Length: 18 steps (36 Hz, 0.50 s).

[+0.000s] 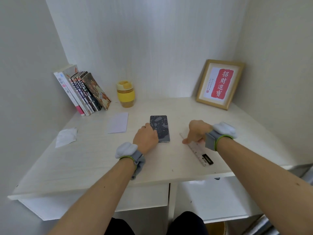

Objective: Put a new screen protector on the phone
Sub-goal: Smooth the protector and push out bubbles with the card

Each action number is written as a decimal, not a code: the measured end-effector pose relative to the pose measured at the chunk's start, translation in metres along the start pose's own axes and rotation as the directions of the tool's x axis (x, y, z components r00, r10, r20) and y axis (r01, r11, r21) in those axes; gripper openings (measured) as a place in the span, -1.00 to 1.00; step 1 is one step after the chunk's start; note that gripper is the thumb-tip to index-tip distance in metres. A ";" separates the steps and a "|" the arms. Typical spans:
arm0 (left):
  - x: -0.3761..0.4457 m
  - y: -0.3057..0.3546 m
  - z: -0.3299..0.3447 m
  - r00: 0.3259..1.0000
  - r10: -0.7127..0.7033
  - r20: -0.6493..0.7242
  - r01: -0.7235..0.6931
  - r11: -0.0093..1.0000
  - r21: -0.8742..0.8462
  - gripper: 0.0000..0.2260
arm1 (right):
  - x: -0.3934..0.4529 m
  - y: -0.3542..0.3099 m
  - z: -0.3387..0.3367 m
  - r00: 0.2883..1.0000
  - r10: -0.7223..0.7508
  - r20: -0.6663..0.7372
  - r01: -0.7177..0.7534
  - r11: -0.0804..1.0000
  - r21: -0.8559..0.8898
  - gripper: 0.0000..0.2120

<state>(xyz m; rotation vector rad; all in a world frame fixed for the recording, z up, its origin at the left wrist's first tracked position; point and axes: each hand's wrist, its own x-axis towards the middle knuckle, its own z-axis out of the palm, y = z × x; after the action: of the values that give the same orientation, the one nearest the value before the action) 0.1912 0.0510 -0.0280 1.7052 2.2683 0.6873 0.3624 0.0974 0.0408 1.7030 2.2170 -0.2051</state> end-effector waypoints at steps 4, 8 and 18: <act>-0.004 0.002 0.000 1.000 -0.008 0.022 0.007 0.999 0.035 -0.70 | 0.002 -0.001 0.007 0.994 -0.052 -0.095 0.059 0.996 0.065 -0.63; -0.005 -0.001 -0.001 0.998 0.003 0.059 -0.006 0.999 0.046 -0.70 | -0.002 -0.005 0.015 0.961 -0.190 -0.198 0.190 0.982 -0.021 -0.76; -0.008 -0.011 0.000 0.993 0.083 0.077 -0.091 0.990 0.106 -0.58 | 0.013 -0.001 0.028 0.887 -0.101 -0.451 0.119 0.993 0.011 -0.79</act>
<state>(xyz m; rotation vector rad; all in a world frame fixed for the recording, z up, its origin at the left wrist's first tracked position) 0.1847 0.0411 -0.0342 1.8573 2.2302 0.5178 0.3633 0.1002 0.0096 1.7874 2.6582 0.1402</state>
